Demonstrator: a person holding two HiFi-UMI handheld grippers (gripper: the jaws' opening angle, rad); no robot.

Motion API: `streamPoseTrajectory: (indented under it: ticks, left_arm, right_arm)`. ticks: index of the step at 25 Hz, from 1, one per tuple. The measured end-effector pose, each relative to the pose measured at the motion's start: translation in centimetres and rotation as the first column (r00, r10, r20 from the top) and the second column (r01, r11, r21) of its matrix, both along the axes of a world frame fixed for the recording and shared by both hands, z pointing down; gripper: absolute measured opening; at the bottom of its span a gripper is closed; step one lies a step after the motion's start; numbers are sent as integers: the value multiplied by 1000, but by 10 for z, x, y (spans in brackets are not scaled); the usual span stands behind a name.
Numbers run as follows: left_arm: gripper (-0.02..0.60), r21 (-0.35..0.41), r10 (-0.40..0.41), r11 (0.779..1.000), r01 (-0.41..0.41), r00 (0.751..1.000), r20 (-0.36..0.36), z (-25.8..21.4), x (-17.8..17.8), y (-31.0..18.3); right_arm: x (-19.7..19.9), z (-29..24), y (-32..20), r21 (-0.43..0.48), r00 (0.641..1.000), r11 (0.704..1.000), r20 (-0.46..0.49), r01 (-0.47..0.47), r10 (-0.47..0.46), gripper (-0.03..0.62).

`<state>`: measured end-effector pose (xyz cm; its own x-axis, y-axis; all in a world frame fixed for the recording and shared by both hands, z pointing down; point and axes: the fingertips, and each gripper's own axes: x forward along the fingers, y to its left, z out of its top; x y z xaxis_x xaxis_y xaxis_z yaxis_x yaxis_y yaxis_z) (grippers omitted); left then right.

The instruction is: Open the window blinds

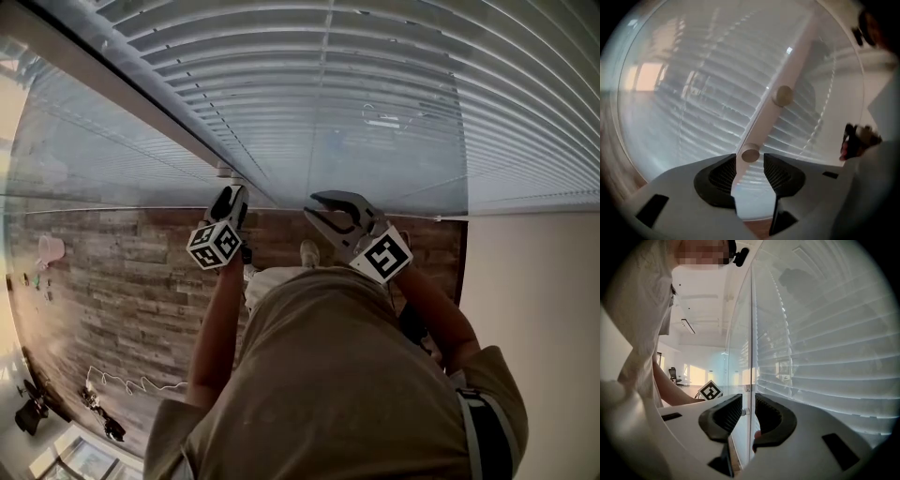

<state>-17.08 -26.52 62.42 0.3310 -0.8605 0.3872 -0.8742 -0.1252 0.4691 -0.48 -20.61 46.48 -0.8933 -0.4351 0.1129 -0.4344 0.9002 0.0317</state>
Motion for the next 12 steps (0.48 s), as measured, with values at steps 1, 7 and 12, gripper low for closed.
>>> streamPoseTrajectory:
  ticks: [1, 7, 12]
  left_arm:
    - [184, 18, 11, 1000, -13, 991, 131, -6, -1, -4]
    - [138, 17, 29, 999, -40, 902, 431, 0, 6, -14]
    - [133, -12, 14, 1000, -11, 959, 283, -3, 4, -14]
  right_arm:
    - [-1, -3, -2, 1, 1000, 1000, -2, 2, -2, 87]
    - [2, 2, 0, -8, 1000, 1000, 14, -3, 3, 87]
    - [6, -2, 0, -11, 1000, 1000, 11, -11, 11, 87]
